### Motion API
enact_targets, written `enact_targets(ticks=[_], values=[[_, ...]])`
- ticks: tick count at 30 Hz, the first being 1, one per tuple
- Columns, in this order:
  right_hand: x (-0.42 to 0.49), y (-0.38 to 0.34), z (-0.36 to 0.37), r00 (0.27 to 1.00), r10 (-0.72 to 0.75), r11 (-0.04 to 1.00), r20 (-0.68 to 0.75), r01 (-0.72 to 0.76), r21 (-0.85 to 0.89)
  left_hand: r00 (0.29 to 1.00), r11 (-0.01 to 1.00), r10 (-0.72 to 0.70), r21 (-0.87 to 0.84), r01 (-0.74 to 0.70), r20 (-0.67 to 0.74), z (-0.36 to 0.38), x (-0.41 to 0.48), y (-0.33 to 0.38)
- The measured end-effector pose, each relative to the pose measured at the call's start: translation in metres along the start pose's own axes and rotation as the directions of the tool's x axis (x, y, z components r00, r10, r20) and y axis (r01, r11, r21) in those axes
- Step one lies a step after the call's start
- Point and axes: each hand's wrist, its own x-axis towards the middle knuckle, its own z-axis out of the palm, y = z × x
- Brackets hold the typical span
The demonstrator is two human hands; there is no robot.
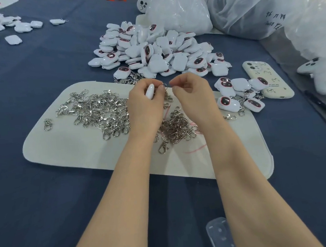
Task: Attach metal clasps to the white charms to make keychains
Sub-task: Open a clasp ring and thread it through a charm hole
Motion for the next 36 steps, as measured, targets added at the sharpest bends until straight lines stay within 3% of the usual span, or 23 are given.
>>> enact_targets(ticks=[8,14,21,26,36], values=[[-0.0023,-0.0016,0.0055,0.995,-0.099,0.992,-0.027,0.097,-0.076,0.999,0.999,0.029,0.024,-0.029,-0.014,0.0003,0.0014,-0.0023],[-0.0003,0.0023,0.0060,0.996,-0.052,0.996,-0.075,0.046,-0.072,0.997,0.999,0.033,0.026,-0.034,0.067,0.0019,-0.0009,-0.0007],[0.0003,0.0018,0.0057,0.999,0.014,0.999,-0.034,-0.013,0.031,0.997,0.995,0.038,0.088,-0.044,0.067,0.0018,-0.0007,-0.0022],[-0.0019,0.0026,0.0075,0.992,-0.064,0.996,-0.105,0.057,-0.068,0.999,0.994,0.023,0.107,-0.026,0.036,0.0035,-0.0006,-0.0039],[-0.0010,0.0037,0.0054,0.993,-0.105,0.985,-0.047,0.098,-0.139,0.997,0.979,0.059,0.191,-0.068,0.051,0.0022,-0.0007,-0.0050]])
